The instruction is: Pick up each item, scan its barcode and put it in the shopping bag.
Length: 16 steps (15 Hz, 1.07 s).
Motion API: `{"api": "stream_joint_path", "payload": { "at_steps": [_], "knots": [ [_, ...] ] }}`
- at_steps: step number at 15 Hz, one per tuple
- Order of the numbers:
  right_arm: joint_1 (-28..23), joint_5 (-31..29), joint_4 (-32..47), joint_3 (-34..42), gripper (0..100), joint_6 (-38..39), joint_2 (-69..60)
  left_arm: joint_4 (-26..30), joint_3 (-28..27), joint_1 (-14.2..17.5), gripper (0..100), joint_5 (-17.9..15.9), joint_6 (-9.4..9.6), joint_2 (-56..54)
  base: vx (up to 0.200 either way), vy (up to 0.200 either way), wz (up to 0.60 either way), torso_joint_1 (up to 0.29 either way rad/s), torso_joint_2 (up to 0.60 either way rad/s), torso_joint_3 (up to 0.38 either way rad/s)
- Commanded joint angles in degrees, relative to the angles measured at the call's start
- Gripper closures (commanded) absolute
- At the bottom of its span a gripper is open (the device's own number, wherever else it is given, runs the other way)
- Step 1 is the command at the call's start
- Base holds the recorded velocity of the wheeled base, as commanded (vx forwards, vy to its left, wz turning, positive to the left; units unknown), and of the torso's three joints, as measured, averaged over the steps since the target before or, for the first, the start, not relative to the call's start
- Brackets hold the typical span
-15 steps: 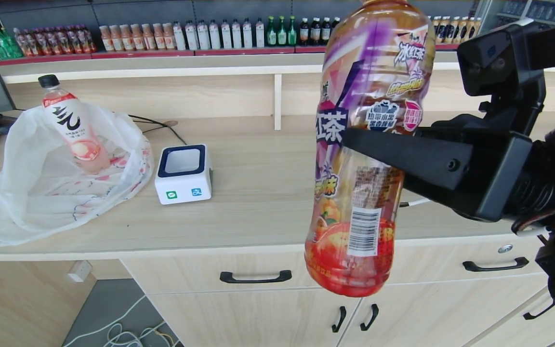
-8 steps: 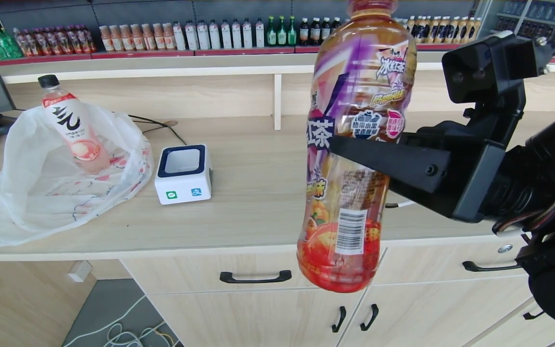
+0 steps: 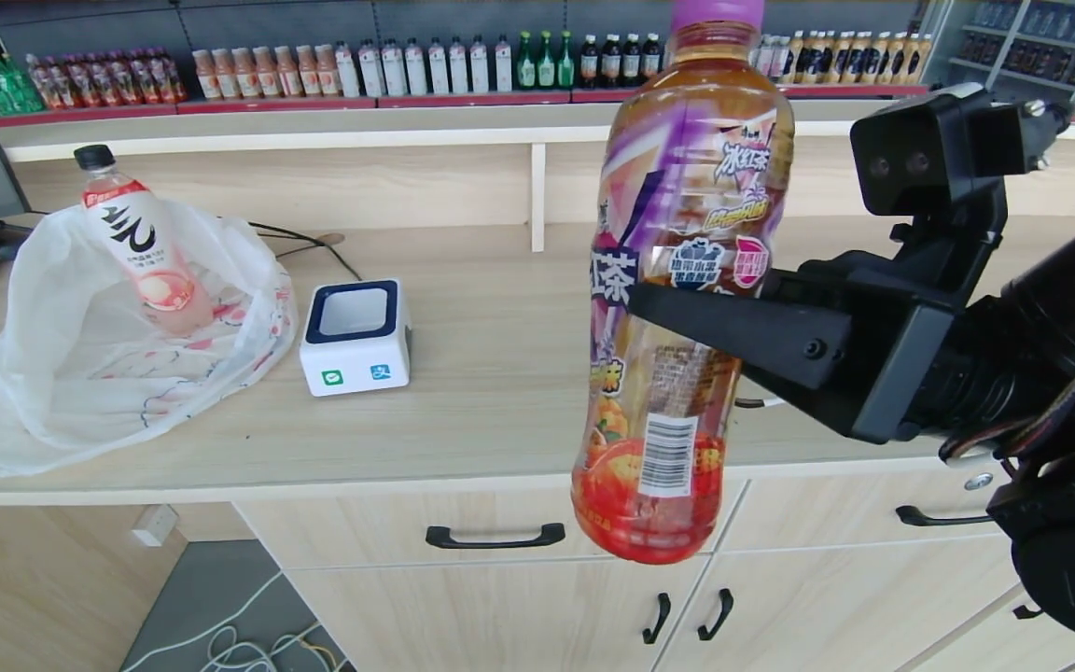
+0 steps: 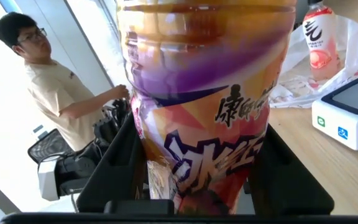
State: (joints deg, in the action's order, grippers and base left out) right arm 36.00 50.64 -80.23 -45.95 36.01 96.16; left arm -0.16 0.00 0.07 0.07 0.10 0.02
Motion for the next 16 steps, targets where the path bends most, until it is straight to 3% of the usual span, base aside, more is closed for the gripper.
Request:
{"api": "stream_joint_path", "payload": {
  "at_steps": [1,3,6,11,16],
  "knots": [
    [-1.4,0.0,-1.3,0.2,100,-0.6,-0.3,0.0,0.0,0.0,0,0.0,-0.01,0.0,0.0,0.0,0.0,0.0,0.0,0.0],
    [-1.9,-0.2,-2.5,0.2,100,-1.4,-0.4,0.0,0.0,0.0,0,0.0,-0.01,0.0,0.0,0.0,0.0,0.0,0.0,0.0],
    [-2.2,-12.7,-3.0,0.5,100,-11.5,-0.4,0.0,0.0,0.0,0,0.0,-0.01,0.0,0.0,0.0,0.0,0.0,0.0,0.0],
    [-2.2,-30.3,-3.0,4.5,100,-21.4,-2.4,0.0,0.0,0.0,0,0.0,-0.01,0.0,0.0,0.0,0.0,0.0,0.0,0.0],
    [-4.6,-41.7,-3.2,8.8,100,-33.9,-2.6,0.0,0.0,-0.1,0,0.0,0.34,0.0,0.0,0.0,0.0,0.0,0.0,0.0]
  ]
}}
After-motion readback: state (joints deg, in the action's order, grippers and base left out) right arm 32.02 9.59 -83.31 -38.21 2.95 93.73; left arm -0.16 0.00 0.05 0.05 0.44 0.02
